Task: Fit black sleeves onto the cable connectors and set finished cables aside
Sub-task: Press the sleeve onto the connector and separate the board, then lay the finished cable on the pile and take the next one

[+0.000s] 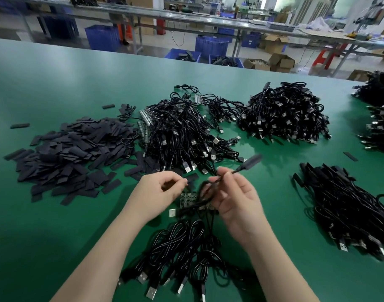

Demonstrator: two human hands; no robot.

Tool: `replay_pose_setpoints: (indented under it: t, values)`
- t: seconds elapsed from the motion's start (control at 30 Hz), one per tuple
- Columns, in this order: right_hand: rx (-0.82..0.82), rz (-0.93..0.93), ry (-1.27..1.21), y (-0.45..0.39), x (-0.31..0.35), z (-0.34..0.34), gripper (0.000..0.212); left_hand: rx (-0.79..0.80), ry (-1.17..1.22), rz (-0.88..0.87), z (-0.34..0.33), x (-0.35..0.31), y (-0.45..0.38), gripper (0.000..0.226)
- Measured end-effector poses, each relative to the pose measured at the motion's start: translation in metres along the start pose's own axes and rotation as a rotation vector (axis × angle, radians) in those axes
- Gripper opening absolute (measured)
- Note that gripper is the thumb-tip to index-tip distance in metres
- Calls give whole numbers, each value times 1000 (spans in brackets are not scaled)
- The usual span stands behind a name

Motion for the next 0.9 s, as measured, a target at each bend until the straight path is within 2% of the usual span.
replay_pose_setpoints:
  t: [0.07, 0.13, 0.2, 0.27, 0.3, 0.37, 0.47, 0.53, 0.6, 0.67, 0.73, 0.8, 0.83, 0.9]
  values:
    - [-103, 61, 38, 4, 32, 17, 21, -7, -124, -27, -3, -6, 2, 28]
    - [-175, 143, 247, 17, 74, 35, 19, 10, -246, -91, -9, -14, 4, 30]
    - [-334, 150, 772, 34, 117, 61, 18, 58, -336, -120, -17, -18, 5, 35]
    - [-558, 91, 1393, 51, 154, 95, 35, 93, -426, -106, -26, -17, 4, 42]
    - [-663, 39, 1583, 56, 169, 112, 42, 101, -469, -89, -29, -16, 3, 45]
    - [-744, -133, 1789, 57, 180, 156, 45, 109, -532, -63, -31, -13, 3, 49]
    - [-866, -541, 1778, 60, 171, 209, 38, 127, -555, -53, -31, -11, 2, 52]
    - [-925, -636, 1865, 60, 158, 205, 42, 151, -541, -49, -34, -11, 1, 51]
    - [-836, -458, 1930, 50, 140, 167, 41, 162, -481, -53, -34, -11, 1, 48]
    - [-540, -314, 1763, 32, 107, 125, 38, 138, -405, -69, -33, -13, 0, 40]
    - [-237, -324, 1539, 14, 65, 86, 38, 81, -347, -89, -27, -15, 1, 29]
    - [-21, -357, 1410, -3, 26, 57, 42, 18, -298, -85, -20, -15, 3, 21]
    - [36, -350, 1343, -11, 11, 47, 42, -8, -276, -73, -17, -14, 3, 18]
    - [45, -294, 1236, -25, -8, 34, 33, -40, -230, -49, -11, -11, 3, 17]
Point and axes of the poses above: each hand's wrist, its own y-axis away from the middle knuckle, its own z-axis out of the back of the hand, x = y × z, the point moved 6 cm from there along -y, towards the middle knuckle, and after that the axes turned 13 degrees about x, right-handed, at the moved point
